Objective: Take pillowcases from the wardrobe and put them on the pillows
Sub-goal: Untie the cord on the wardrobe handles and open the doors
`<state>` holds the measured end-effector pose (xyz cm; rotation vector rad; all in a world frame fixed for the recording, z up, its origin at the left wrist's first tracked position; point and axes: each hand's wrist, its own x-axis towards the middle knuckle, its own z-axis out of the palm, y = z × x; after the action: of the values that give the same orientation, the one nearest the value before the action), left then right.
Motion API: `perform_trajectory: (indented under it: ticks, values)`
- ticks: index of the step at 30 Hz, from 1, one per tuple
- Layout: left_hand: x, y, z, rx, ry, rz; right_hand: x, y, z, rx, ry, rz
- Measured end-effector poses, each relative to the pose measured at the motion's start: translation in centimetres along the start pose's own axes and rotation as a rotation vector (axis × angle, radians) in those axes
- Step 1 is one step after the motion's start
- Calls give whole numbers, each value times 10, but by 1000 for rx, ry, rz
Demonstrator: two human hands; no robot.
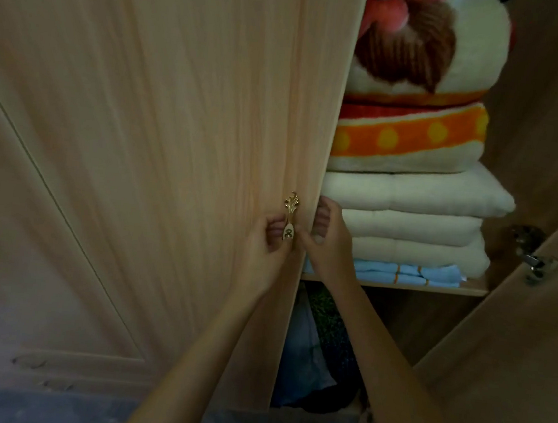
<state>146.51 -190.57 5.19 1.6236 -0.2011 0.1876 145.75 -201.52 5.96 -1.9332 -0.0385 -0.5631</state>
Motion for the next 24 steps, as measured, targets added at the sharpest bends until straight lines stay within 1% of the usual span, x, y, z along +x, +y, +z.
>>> perform_trajectory:
  ticks: [4, 8, 11, 13, 19, 24]
  values:
    - [-8, 3, 15, -46, 33, 34, 6, 9, -4, 39, -120, -1]
    - [-12, 6, 24, -105, 113, -1, 9, 15, -13, 42, -243, -40]
    - [-21, 2, 23, -97, 128, 6, 6, 18, -19, 36, -312, -90]
    - [-30, 1, 23, -85, 153, 13, 0, 21, -21, 38, -325, -119]
    - [-67, 4, 23, -35, 249, 40, -29, 17, -21, 49, -273, -229]
    - [-94, 9, 17, 25, 307, 56, -50, 11, -25, 107, -315, -224]
